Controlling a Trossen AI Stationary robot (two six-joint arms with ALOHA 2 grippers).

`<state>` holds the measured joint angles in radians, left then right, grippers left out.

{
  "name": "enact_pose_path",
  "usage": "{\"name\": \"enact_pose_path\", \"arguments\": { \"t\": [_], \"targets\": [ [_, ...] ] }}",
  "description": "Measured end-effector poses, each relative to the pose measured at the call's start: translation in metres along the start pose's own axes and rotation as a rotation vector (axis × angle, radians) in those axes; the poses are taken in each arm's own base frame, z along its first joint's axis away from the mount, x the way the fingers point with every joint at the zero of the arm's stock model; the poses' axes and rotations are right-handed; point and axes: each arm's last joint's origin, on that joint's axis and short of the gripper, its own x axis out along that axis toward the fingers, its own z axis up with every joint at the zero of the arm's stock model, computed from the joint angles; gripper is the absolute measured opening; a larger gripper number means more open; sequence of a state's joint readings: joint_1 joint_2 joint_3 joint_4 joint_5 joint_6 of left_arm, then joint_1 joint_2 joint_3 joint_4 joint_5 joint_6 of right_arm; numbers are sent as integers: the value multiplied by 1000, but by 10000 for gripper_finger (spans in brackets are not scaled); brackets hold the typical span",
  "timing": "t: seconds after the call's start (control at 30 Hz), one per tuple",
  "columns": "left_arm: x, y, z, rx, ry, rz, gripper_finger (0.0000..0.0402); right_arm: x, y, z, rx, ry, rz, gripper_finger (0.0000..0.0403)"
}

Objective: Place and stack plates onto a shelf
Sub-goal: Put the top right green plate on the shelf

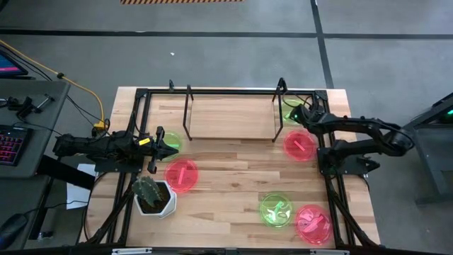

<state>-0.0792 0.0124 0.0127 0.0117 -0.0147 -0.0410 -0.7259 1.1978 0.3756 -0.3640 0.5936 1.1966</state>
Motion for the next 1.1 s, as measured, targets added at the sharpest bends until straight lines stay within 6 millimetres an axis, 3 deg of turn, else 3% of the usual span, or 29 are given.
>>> {"name": "enact_pose_path", "arguments": {
  "t": [0.47, 0.73, 0.93, 1.1],
  "targets": [
    [0, 0, 0, 0, 0, 0, 1, 4, 0, 4, 33, 31, 14, 167],
    [0, 0, 0, 0, 0, 0, 1, 16, -13, -9, 125, 13, 77, 162],
    [0, 0, 0, 0, 0, -1, 1, 15, -13, -9, 156, -22, 75, 122],
    [0, 0, 0, 0, 0, -1, 1, 15, -12, -7, 156, -48, 77, 52]
  ]
}}
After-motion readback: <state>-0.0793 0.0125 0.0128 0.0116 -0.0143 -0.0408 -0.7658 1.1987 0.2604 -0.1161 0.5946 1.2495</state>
